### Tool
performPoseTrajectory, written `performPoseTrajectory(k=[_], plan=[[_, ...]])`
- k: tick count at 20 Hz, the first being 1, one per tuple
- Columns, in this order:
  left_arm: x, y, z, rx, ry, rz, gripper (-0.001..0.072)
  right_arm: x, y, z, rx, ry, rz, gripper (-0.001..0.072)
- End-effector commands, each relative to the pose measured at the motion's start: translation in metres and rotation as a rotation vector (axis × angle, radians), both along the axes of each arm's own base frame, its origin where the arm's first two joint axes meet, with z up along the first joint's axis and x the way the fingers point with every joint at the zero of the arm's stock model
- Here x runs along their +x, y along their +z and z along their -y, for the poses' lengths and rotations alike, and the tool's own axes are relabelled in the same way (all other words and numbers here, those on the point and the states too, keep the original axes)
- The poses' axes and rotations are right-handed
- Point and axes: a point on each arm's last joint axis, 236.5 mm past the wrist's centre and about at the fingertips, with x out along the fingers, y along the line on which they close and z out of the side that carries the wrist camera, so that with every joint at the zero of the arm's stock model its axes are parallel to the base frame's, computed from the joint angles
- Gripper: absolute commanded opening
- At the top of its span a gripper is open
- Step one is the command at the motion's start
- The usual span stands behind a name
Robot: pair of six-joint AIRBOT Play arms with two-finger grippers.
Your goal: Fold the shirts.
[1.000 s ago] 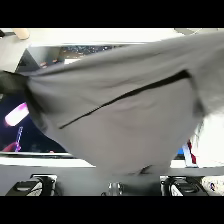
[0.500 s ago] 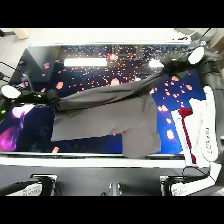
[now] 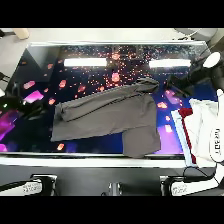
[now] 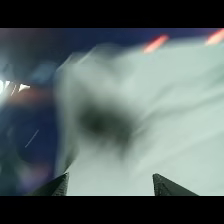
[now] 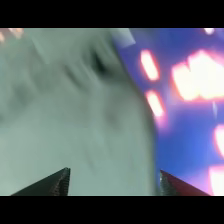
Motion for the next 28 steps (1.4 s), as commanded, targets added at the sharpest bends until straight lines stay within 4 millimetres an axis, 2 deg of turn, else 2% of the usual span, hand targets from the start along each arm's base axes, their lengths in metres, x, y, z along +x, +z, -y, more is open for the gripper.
performPoseTrajectory(k=[1, 3, 5, 8, 10, 14, 15, 16, 17, 21, 22, 23, 24, 25, 26, 28], plan=[[-0.090, -0.036, -0.009, -0.009, 0.008, -0.206, 0.0605, -0.080, -0.034, 0.000, 0.022, 0.128, -0.201, 0.0555], [-0.111, -0.064, 0.010, -0.065, 0.000, -0.213, 0.0606, -0.093, -0.058, -0.006, 0.030, 0.104, -0.208, 0.0555], [-0.108, -0.077, 0.021, -0.101, 0.030, -0.180, 0.0605, -0.102, -0.071, -0.010, 0.045, 0.098, -0.237, 0.0554], [-0.095, -0.081, 0.021, -0.094, 0.054, -0.132, 0.0605, -0.100, -0.072, -0.008, 0.035, 0.106, -0.228, 0.0555], [-0.091, -0.084, 0.030, -0.103, 0.041, -0.129, 0.0605, -0.097, -0.075, -0.007, 0.029, 0.098, -0.214, 0.0559], [-0.091, -0.098, 0.043, -0.105, 0.011, -0.162, 0.0597, -0.108, -0.096, -0.010, 0.038, 0.102, -0.233, 0.0578], [-0.089, -0.100, 0.043, -0.100, 0.018, -0.159, 0.0391, -0.111, -0.105, -0.014, 0.040, 0.110, -0.237, 0.0581], [-0.086, -0.100, 0.042, -0.096, 0.025, -0.151, 0.0093, -0.115, -0.114, -0.021, 0.032, 0.140, -0.229, 0.0630], [-0.085, -0.098, 0.042, -0.095, 0.023, -0.146, 0.0029, -0.115, -0.123, -0.029, 0.021, 0.168, -0.213, 0.0638], [-0.072, -0.073, 0.040, -0.084, -0.004, -0.080, 0.0027, -0.091, -0.150, -0.054, -0.020, 0.184, -0.121, 0.0629], [-0.067, -0.064, 0.038, -0.074, -0.006, -0.047, 0.0028, -0.089, -0.155, -0.062, 0.003, 0.173, -0.126, 0.0544], [-0.062, -0.056, 0.037, -0.066, -0.006, -0.018, 0.0028, -0.087, -0.157, -0.066, 0.026, 0.158, -0.127, 0.0328], [-0.056, -0.045, 0.035, -0.056, -0.008, 0.016, 0.0027, -0.084, -0.155, -0.070, 0.043, 0.147, -0.121, 0.0021], [-0.047, -0.033, 0.032, -0.043, -0.010, 0.058, 0.0027, -0.078, -0.146, -0.069, 0.039, 0.156, -0.094, 0.0032], [-0.032, -0.009, 0.030, -0.029, -0.011, 0.133, 0.0025, -0.066, -0.124, -0.068, 0.026, 0.182, -0.034, 0.0031], [0.006, 0.068, 0.026, 0.012, -0.024, 0.382, 0.0024, -0.028, -0.055, -0.061, -0.031, 0.209, 0.178, 0.0030]])
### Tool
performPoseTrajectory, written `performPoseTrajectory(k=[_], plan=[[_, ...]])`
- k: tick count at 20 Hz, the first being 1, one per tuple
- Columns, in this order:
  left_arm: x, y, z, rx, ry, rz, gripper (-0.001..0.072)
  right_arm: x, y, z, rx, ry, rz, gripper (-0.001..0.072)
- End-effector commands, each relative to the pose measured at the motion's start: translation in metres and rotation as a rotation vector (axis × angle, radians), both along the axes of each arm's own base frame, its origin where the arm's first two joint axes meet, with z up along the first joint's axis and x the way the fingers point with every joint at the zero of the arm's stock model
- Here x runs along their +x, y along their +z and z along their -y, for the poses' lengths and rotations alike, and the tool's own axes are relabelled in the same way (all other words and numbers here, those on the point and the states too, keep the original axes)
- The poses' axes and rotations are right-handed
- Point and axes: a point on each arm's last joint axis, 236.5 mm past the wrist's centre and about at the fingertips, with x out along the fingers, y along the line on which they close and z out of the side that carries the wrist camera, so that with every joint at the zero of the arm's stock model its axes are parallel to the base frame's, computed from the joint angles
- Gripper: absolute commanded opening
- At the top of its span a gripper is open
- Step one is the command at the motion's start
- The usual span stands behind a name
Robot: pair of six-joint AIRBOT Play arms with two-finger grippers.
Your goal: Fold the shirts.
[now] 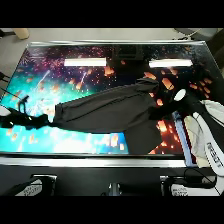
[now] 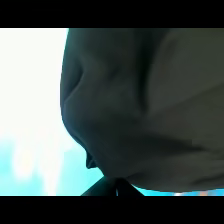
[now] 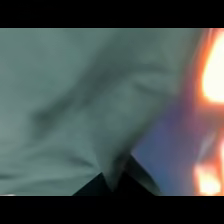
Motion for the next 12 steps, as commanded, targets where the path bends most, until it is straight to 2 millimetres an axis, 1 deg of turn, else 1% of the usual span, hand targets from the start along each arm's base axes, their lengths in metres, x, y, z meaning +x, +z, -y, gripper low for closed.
performPoseTrajectory(k=[1, 2, 3, 4, 5, 6, 7, 8, 9, 10, 11, 12], plan=[[0.059, 0.178, -0.007, 0.094, 0.011, 0.526, 0.0024, 0.065, 0.153, 0.009, -0.071, 0.040, 0.468, 0.0029], [0.061, 0.274, -0.007, 0.147, 0.035, 0.778, 0.0024, 0.075, 0.252, 0.017, -0.123, 0.033, 0.728, 0.0029], [0.043, 0.376, -0.008, 0.218, 0.069, 1.043, 0.0024, 0.062, 0.360, 0.030, -0.190, -0.004, 1.002, 0.0029], [0.003, 0.476, -0.006, 0.296, 0.116, 1.317, 0.0024, 0.031, 0.455, 0.042, -0.249, -0.055, 1.249, 0.0029], [-0.051, 0.555, 0.002, 0.349, 0.157, 1.550, 0.0024, -0.018, 0.536, 0.051, -0.292, -0.106, 1.474, 0.0030], [-0.100, 0.602, 0.012, 0.374, 0.178, 1.705, 0.0024, -0.068, 0.588, 0.053, -0.298, -0.141, 1.628, 0.0030], [-0.143, 0.630, 0.024, 0.363, 0.191, 1.804, 0.0024, -0.113, 0.619, 0.053, -0.294, -0.166, 1.739, 0.0030], [-0.170, 0.640, 0.033, 0.340, 0.197, 1.847, 0.0025, -0.143, 0.631, 0.052, -0.284, -0.177, 1.779, 0.0030], [-0.187, 0.640, 0.039, 0.340, 0.191, 1.861, 0.0024, -0.162, 0.632, 0.051, -0.264, -0.188, 1.778, 0.0030], [-0.191, 0.634, 0.039, 0.380, 0.184, 1.837, 0.0024, -0.172, 0.630, 0.053, -0.262, -0.197, 1.768, 0.0030], [-0.185, 0.623, 0.035, 0.423, 0.179, 1.788, 0.0024, -0.176, 0.629, 0.055, -0.273, -0.202, 1.763, 0.0030], [-0.174, 0.613, 0.026, 0.464, 0.188, 1.730, 0.0024, -0.176, 0.630, 0.057, -0.284, -0.207, 1.767, 0.0030]])
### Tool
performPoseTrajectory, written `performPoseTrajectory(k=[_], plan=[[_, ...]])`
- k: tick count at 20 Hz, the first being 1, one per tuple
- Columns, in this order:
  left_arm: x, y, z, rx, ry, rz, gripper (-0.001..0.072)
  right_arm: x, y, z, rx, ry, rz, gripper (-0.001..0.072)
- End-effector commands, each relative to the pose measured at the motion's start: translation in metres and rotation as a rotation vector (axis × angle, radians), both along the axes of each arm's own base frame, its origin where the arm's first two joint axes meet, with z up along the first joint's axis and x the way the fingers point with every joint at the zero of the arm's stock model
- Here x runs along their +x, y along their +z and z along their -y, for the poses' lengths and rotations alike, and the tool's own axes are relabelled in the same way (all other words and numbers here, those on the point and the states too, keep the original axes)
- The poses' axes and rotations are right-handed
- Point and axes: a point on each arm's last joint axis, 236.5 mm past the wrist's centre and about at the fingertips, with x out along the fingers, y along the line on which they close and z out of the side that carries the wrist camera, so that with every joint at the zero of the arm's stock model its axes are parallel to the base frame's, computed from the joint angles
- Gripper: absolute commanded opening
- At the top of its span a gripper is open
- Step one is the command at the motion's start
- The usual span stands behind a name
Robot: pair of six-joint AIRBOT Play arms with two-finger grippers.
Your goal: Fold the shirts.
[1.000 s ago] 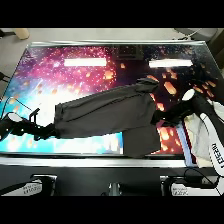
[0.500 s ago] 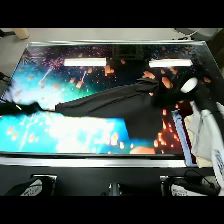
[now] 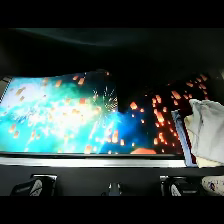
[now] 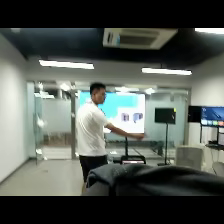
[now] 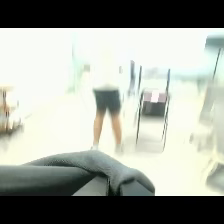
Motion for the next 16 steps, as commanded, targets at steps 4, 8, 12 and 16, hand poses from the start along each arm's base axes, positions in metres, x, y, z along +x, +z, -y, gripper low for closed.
performPoseTrajectory(k=[4, 8, 12, 16], plan=[[0.039, -0.052, -0.045, 0.046, 0.179, -0.224, 0.0024, -0.006, -0.002, 0.007, -0.004, -0.033, -0.027, 0.0031], [0.150, -0.188, -0.078, -0.016, 0.153, -0.635, 0.0026, 0.104, -0.145, 0.004, -0.006, -0.009, -0.555, 0.0031], [0.240, -0.372, -0.108, -0.119, 0.129, -1.035, 0.0026, 0.218, -0.321, -0.006, 0.105, 0.019, -0.983, 0.0030], [0.288, -0.496, -0.114, -0.226, 0.080, -1.281, 0.0027, 0.296, -0.442, -0.035, 0.416, 0.052, -1.139, 0.0031]])
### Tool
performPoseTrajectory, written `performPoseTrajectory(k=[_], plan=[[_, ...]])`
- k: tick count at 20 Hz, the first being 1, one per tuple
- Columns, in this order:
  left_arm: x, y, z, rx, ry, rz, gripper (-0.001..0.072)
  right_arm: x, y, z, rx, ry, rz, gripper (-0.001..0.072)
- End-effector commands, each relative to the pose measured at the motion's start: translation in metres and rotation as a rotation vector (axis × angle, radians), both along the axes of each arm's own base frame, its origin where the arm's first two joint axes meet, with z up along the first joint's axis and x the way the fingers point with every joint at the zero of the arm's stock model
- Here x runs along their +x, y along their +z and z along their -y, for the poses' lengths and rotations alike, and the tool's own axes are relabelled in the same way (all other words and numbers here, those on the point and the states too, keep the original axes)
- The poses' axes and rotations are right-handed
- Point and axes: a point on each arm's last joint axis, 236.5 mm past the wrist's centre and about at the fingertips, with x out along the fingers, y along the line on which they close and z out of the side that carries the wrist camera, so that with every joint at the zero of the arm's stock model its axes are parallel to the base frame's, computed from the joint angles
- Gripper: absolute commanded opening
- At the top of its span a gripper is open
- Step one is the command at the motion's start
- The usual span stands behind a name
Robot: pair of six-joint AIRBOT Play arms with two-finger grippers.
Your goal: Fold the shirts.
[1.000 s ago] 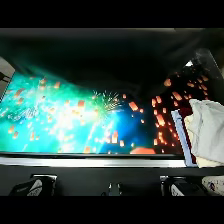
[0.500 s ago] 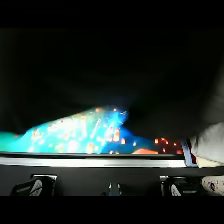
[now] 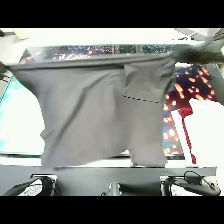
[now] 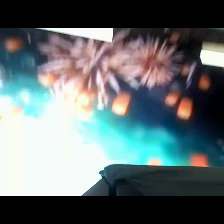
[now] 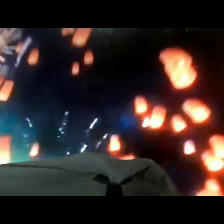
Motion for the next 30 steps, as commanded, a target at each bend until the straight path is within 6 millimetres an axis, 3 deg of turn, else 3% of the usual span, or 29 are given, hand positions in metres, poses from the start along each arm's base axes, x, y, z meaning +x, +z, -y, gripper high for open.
performPoseTrajectory(k=[1, 4, 6, 7, 9, 10, 11, 14, 16, 19, 22, 27, 28, 30], plan=[[0.030, -0.118, 0.002, -0.139, 0.005, -0.219, 0.0027, 0.047, -0.114, -0.026, 0.253, -0.098, -0.211, 0.0031], [0.040, -0.163, 0.020, -0.276, 0.004, -0.296, 0.0027, 0.052, -0.159, -0.047, 0.389, -0.119, -0.326, 0.0032], [0.042, -0.175, 0.030, -0.336, 0.001, -0.320, 0.0031, 0.053, -0.167, -0.051, 0.412, -0.121, -0.344, 0.0033], [0.040, -0.177, 0.032, -0.342, -0.004, -0.332, 0.0095, 0.054, -0.165, -0.051, 0.412, -0.121, -0.338, 0.0085], [0.027, -0.177, 0.036, -0.352, -0.034, -0.394, 0.0561, 0.047, -0.153, -0.050, 0.380, -0.090, -0.332, 0.0482], [0.011, -0.178, 0.034, -0.343, -0.057, -0.465, 0.0578, 0.034, -0.146, -0.045, 0.290, -0.026, -0.329, 0.0575], [-0.013, -0.183, 0.030, -0.322, -0.079, -0.563, 0.0522, 0.018, -0.146, -0.031, 0.173, 0.014, -0.354, 0.0574], [-0.099, -0.212, 0.030, -0.292, -0.110, -0.865, 0.0505, -0.056, -0.172, 0.030, -0.150, 0.019, -0.641, 0.0523], [-0.139, -0.234, 0.057, -0.371, -0.107, -0.906, 0.0506, -0.090, -0.191, 0.032, -0.177, 0.077, -0.777, 0.0491], [-0.184, -0.266, 0.099, -0.504, -0.136, -0.918, 0.0507, -0.112, -0.212, 0.015, -0.104, 0.109, -0.857, 0.0491], [-0.204, -0.284, 0.113, -0.550, -0.130, -0.942, 0.0507, -0.119, -0.217, 0.012, -0.093, 0.116, -0.885, 0.0491], [-0.181, -0.287, 0.114, -0.565, -0.088, -0.852, 0.0505, -0.120, -0.218, 0.018, -0.120, 0.116, -0.890, 0.0495], [-0.179, -0.287, 0.115, -0.557, -0.088, -0.848, 0.0466, -0.121, -0.219, 0.022, -0.136, 0.110, -0.893, 0.0501], [-0.178, -0.288, 0.120, -0.542, -0.103, -0.844, 0.0173, -0.127, -0.227, 0.035, -0.170, 0.089, -0.918, 0.0545]])
